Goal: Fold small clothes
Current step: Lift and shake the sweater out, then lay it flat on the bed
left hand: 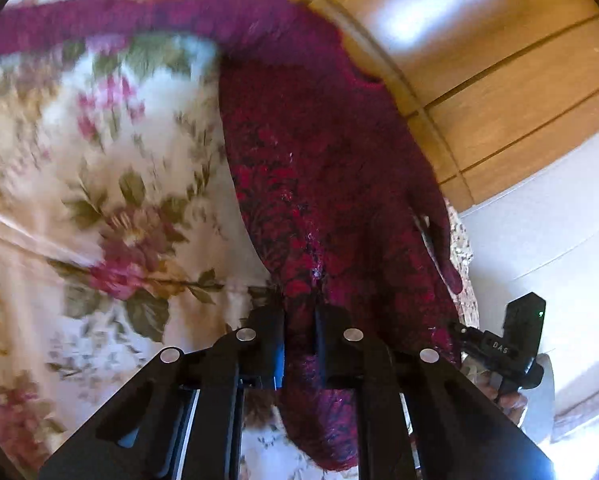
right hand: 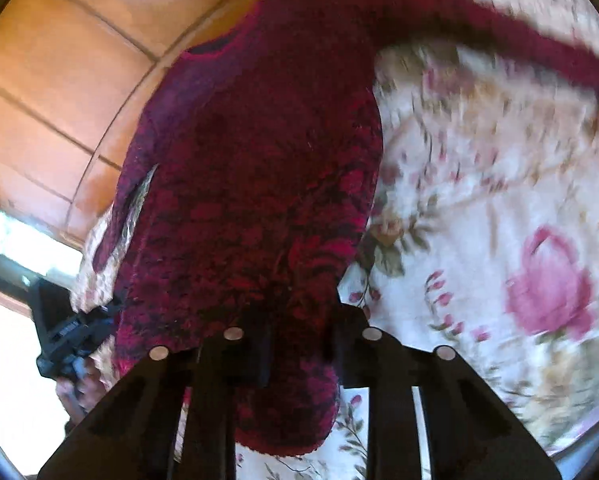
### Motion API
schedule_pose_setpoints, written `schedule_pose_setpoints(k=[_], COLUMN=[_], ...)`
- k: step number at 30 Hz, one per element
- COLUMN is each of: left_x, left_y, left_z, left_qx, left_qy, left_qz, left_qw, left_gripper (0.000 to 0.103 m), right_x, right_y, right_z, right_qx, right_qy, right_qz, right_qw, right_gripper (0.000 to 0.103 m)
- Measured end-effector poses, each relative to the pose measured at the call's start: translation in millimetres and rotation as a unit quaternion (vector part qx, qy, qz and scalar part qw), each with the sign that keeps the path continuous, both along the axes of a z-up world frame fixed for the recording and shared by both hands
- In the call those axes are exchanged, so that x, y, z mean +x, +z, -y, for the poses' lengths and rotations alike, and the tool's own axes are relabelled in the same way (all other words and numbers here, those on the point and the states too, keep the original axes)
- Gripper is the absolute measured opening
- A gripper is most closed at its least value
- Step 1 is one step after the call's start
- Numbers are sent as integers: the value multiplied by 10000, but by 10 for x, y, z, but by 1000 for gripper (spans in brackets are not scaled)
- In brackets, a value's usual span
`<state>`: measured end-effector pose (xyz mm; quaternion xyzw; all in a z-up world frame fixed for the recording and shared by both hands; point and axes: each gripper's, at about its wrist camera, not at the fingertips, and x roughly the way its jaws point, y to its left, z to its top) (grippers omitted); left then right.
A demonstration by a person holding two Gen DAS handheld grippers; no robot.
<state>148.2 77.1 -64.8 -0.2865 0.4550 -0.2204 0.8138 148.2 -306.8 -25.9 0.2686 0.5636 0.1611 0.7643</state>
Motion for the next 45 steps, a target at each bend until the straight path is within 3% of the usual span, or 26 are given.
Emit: schedule_pose_setpoints(k=[3, 7, 12, 16, 20, 22, 24, 26, 27, 28, 29, 33, 36, 41, 45], left_x=[-192, -582, -1161, -1299, -1326, -1302, -1243, -1270, -1230, -1211, -1142, -945, -789, -454, -117], left_y=[249, 400, 204, -135, -118, -69, -60, -45, -29, -23, -35, -81, -35, -8, -90], left_z=[-159, -338, -308, -279, -341, -415, -525, -624, -699, -772, -896, -1365, -1701, -2229, -2631], left_qx=[93, 247, 459, 791, 649, 687, 681, 772, 851, 911, 1009, 701, 850, 1214, 1288], left_qy=[-20, -184, -320, -271, -307, -248, -83, 207, 424, 640, 1049, 2092, 2673, 3174, 3532], left_qz=[297, 425, 94, -327, -370, -325, -308, -222, -200, -229, -332, -472, -402, -372, -484], left_qw=[9995, 9986, 9984, 9960, 9967, 9968, 9972, 9966, 9953, 9935, 9888, 9742, 9590, 9398, 9254], left_gripper=[9, 9, 9, 9, 12, 12, 12, 12, 18, 42, 62, 64, 64, 66, 66], right_x=[-75, -403, -950, -1214, -1276, -1260, -1203, -1071, -963, -882, -800, -500, -277, -55, -5], right_y=[325, 478, 206, -84, -80, 10, 164, 263, 236, 292, 319, 371, 288, 70, -149], right_z=[111, 194, 246, 297, 399, 394, 385, 315, 289, 228, 154, -377, -804, -1394, -1595], right_qx=[-306, -751, -973, -1047, -955, -1119, -1364, -1457, -1456, -1402, -1359, -1375, -1343, -1869, -2235], right_qy=[163, 573, 861, 819, 706, 761, 675, 557, 504, 424, 394, 638, 886, 1195, 1175], right_qz=[359, 471, 39, -336, -332, -325, -113, 135, 244, 395, 490, 838, 993, 1204, 1246], right_qw=[9988, 9944, 9915, 9906, 9924, 9903, 9883, 9877, 9878, 9884, 9887, 9849, 9820, 9676, 9595], right_gripper=[19, 18, 18, 17, 19, 37, 50, 55, 64, 72, 74, 81, 83, 85, 96])
